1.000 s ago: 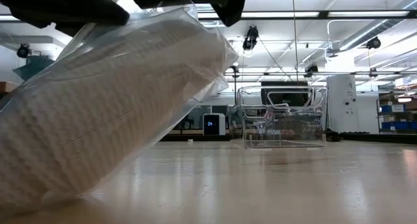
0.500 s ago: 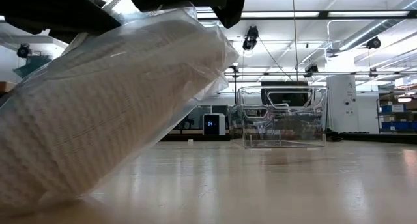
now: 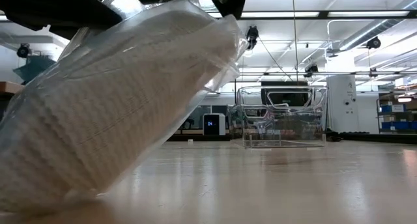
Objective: Roll bandage
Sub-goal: Close the transparent zip bag
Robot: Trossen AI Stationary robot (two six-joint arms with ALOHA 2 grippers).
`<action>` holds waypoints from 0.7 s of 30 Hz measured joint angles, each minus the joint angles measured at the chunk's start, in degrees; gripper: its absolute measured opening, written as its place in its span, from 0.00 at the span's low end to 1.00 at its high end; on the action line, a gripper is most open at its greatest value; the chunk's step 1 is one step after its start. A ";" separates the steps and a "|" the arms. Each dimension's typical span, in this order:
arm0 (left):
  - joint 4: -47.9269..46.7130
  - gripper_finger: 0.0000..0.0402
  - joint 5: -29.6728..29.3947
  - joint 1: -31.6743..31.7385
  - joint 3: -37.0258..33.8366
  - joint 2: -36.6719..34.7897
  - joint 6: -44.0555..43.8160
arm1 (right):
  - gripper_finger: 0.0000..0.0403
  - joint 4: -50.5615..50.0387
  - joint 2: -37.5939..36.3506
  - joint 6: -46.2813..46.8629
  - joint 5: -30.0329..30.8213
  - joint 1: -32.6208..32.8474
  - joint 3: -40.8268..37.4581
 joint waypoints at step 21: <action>-1.85 0.01 1.01 -0.76 -0.02 0.11 0.28 | 0.00 -0.79 -0.67 -0.04 0.19 0.42 0.00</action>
